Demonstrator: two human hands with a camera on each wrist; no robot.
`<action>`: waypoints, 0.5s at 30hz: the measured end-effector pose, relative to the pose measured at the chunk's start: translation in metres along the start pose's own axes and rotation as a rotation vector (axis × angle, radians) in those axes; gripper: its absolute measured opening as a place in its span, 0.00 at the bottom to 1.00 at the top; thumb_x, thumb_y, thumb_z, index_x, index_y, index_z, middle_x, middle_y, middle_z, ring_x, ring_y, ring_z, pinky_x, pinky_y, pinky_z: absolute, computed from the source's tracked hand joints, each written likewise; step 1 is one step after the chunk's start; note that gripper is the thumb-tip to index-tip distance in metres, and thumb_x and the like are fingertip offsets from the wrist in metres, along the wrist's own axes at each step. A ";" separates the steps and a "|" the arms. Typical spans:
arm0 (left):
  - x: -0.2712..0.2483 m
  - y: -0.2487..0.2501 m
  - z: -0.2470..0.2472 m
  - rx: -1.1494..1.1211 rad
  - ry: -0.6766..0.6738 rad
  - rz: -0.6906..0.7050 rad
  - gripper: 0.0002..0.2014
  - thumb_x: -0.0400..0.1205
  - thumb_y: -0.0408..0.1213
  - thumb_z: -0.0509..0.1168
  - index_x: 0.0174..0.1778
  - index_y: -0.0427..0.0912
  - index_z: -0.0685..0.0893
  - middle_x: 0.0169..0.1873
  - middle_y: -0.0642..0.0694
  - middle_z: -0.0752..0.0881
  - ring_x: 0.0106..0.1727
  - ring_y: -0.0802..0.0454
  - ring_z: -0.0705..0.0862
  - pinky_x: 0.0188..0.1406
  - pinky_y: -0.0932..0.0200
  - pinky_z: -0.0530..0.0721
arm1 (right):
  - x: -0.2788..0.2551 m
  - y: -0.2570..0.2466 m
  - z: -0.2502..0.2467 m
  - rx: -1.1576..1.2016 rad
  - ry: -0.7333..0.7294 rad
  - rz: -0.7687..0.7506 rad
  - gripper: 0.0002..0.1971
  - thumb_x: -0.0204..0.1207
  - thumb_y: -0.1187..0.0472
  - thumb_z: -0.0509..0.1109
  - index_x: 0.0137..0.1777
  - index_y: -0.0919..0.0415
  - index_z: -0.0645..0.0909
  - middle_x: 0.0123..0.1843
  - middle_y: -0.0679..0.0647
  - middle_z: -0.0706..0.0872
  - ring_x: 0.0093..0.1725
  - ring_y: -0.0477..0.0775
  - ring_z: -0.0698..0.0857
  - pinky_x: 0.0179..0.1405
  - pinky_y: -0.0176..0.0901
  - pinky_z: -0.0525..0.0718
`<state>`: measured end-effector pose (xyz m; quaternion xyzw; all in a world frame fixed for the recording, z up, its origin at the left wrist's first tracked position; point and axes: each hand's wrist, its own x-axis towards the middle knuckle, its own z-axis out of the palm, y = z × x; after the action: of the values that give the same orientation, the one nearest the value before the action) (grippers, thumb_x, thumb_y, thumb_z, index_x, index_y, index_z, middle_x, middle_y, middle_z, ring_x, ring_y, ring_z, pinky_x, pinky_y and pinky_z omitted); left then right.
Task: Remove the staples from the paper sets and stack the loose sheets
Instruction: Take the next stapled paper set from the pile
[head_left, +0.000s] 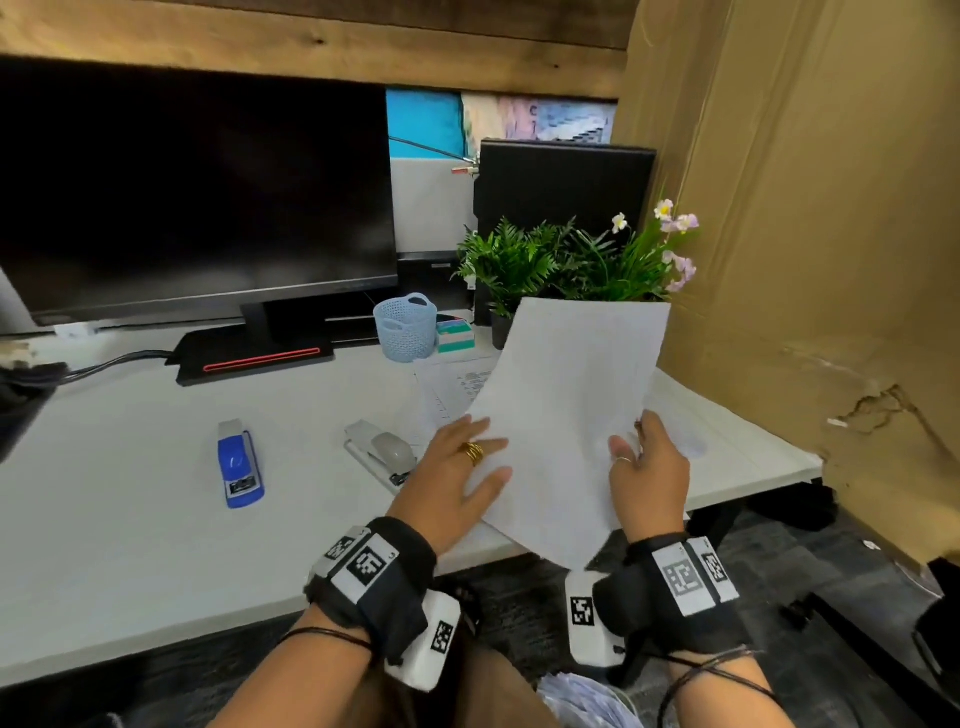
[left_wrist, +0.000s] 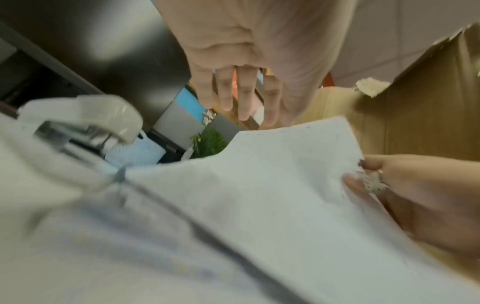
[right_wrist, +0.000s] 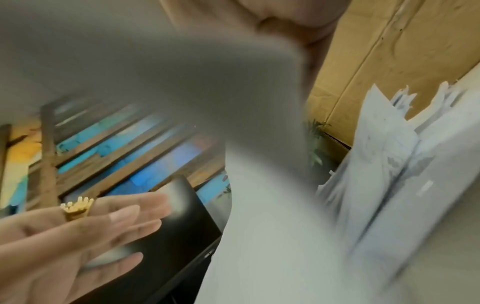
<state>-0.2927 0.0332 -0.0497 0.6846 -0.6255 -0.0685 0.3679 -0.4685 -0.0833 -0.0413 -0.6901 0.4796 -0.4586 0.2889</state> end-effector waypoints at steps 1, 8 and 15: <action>0.005 0.001 -0.010 0.022 0.061 0.002 0.20 0.82 0.48 0.61 0.70 0.50 0.76 0.76 0.51 0.67 0.78 0.59 0.55 0.78 0.62 0.50 | -0.001 -0.001 -0.002 0.015 0.007 -0.045 0.15 0.79 0.74 0.62 0.64 0.67 0.76 0.58 0.62 0.85 0.59 0.62 0.82 0.53 0.37 0.71; 0.043 0.030 -0.081 0.175 0.450 0.047 0.39 0.74 0.56 0.70 0.79 0.51 0.62 0.82 0.47 0.53 0.81 0.47 0.47 0.76 0.51 0.48 | -0.010 -0.034 -0.019 0.311 -0.058 -0.308 0.09 0.80 0.69 0.61 0.55 0.56 0.77 0.48 0.51 0.86 0.49 0.47 0.84 0.48 0.23 0.76; 0.035 0.068 -0.137 0.532 0.572 0.107 0.36 0.73 0.71 0.51 0.71 0.52 0.72 0.66 0.48 0.77 0.73 0.47 0.69 0.74 0.31 0.38 | -0.026 -0.061 -0.023 0.526 -0.217 -0.390 0.17 0.77 0.63 0.60 0.61 0.43 0.75 0.57 0.36 0.85 0.58 0.38 0.83 0.57 0.29 0.79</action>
<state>-0.2642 0.0620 0.1018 0.7139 -0.5286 0.3089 0.3399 -0.4688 -0.0355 0.0097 -0.7154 0.1706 -0.5370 0.4132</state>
